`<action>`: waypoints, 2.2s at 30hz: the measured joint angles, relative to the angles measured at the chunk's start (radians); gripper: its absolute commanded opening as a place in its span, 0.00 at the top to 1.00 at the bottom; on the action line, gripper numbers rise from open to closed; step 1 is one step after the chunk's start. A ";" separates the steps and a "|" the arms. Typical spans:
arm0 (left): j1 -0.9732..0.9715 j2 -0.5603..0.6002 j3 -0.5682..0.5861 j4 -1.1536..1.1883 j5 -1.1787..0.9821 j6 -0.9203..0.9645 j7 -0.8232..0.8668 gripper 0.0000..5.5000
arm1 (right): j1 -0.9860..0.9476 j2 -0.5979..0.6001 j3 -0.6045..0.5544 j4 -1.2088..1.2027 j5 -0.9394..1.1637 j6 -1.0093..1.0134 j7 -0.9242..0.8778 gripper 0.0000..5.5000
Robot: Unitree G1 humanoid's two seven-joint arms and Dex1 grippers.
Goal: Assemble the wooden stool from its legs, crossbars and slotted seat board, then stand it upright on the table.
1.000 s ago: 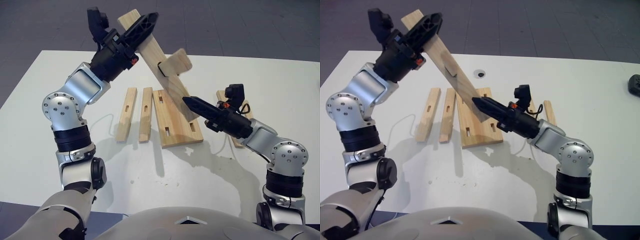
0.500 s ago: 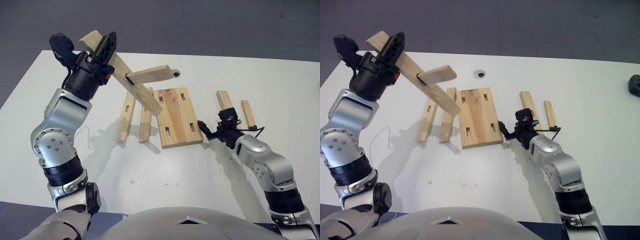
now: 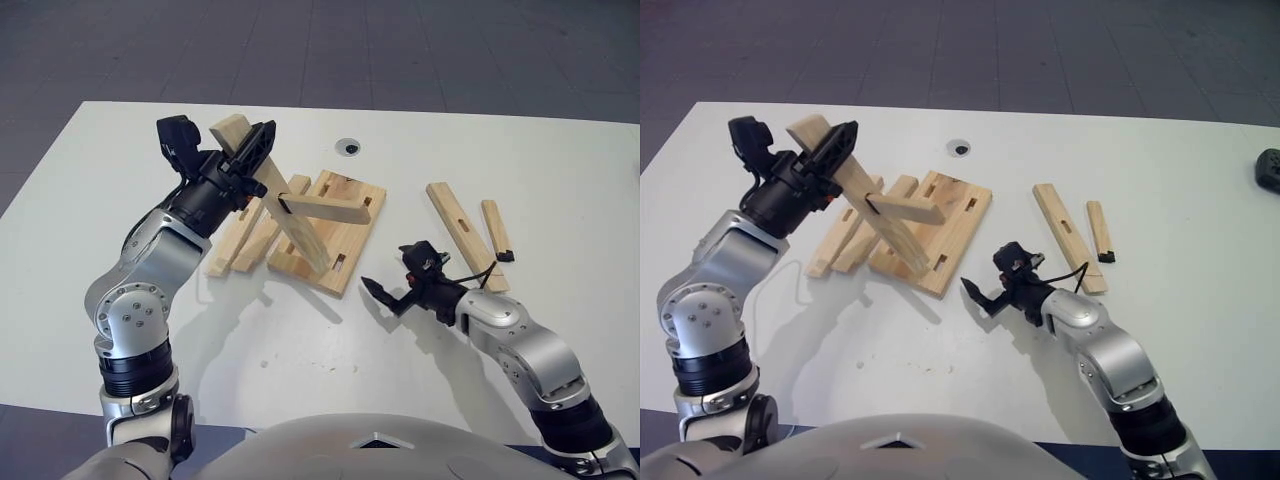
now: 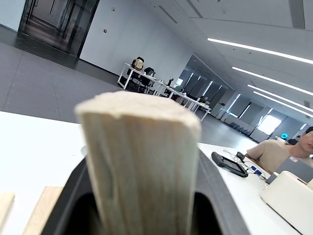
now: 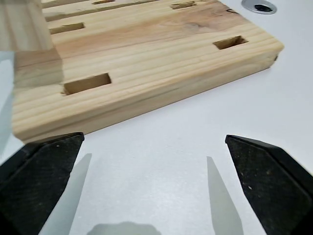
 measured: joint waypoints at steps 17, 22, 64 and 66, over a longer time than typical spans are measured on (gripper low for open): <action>0.023 -0.078 -0.001 0.146 0.275 -0.245 -0.067 0.81 | 0.033 0.046 -0.066 0.019 -0.043 -0.009 0.020 0.02; 0.165 -0.070 -0.113 0.031 0.443 -0.363 -0.096 0.81 | 0.026 0.050 -0.083 0.020 -0.064 -0.009 0.016 0.02; 0.122 0.289 -0.014 0.413 0.406 -0.040 -0.235 0.02 | 0.006 0.138 -0.146 0.127 -0.151 -0.089 0.008 0.02; 0.106 0.289 -0.069 0.454 0.450 -0.047 -0.295 0.02 | 0.008 0.138 -0.147 0.126 -0.152 -0.088 0.009 0.02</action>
